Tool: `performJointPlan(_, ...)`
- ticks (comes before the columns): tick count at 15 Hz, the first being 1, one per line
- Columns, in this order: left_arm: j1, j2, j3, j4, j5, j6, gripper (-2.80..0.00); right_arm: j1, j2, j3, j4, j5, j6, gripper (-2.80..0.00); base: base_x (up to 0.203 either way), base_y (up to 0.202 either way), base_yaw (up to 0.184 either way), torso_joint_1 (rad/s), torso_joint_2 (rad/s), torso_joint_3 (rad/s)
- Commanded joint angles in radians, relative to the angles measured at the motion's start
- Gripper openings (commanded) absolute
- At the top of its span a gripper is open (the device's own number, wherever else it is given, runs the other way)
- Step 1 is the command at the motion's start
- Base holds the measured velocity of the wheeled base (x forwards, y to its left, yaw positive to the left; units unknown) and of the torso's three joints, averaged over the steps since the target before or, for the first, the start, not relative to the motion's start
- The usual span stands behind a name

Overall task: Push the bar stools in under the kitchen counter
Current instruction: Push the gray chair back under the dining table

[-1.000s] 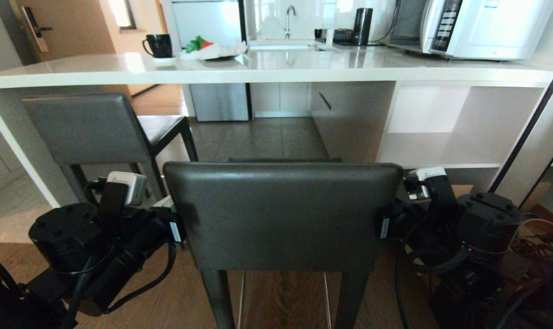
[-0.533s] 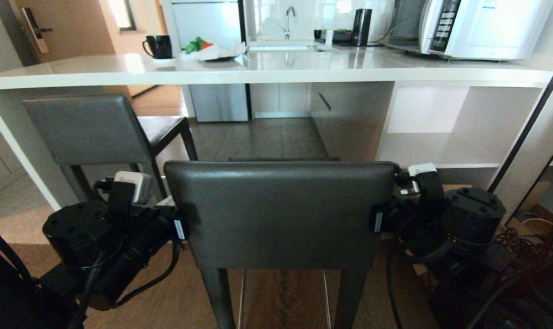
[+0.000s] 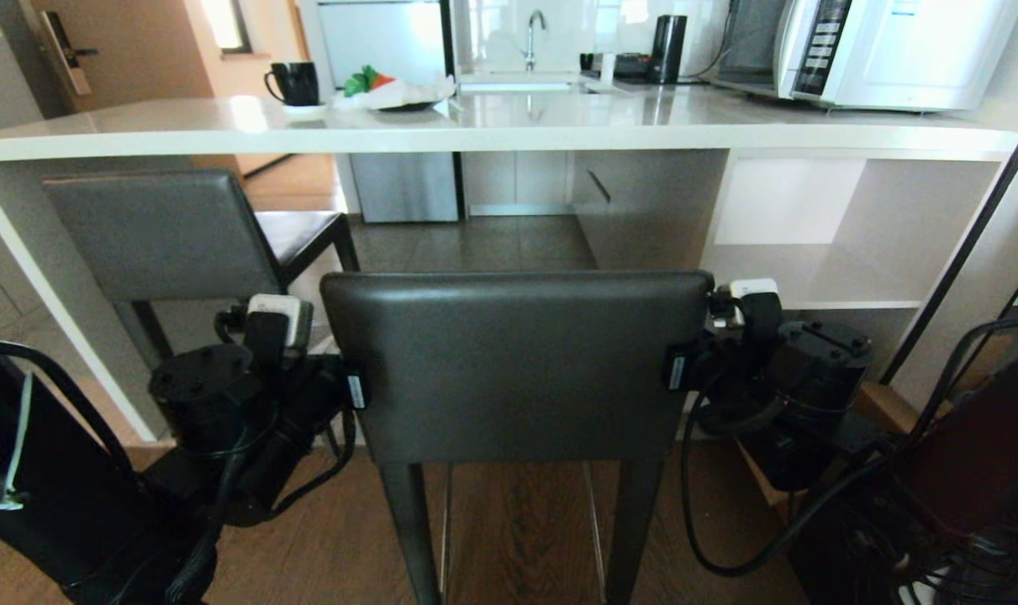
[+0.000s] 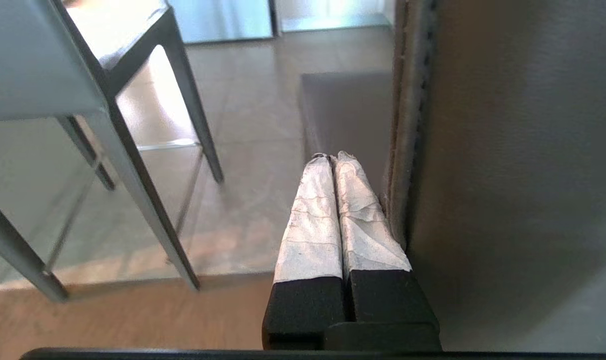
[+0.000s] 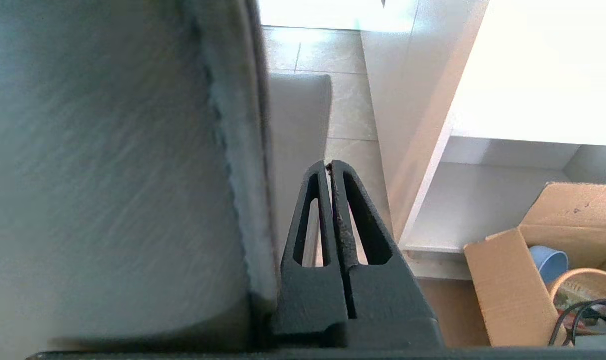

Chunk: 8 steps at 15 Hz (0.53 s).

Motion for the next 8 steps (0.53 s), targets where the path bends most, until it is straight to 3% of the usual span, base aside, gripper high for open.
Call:
performJointPlan(1, -0.007, 0.029, -0.019, -0.013, -0.008, 0.007, -2.8, -0.012, -0.001, 0.001, -0.008, 0.003, -0.001, -2.8, 0.0, 0.0, 0.0, 0.0, 0.0, 0.0)
performJointPlan(8, -0.007, 0.034, -0.009, -0.013, -0.006, 0.009, -2.8, -0.012, 0.005, 0.005, -0.008, 0.004, -0.002, -2.8, 0.013, 0.0, 0.0, -0.001, 0.0, 0.001)
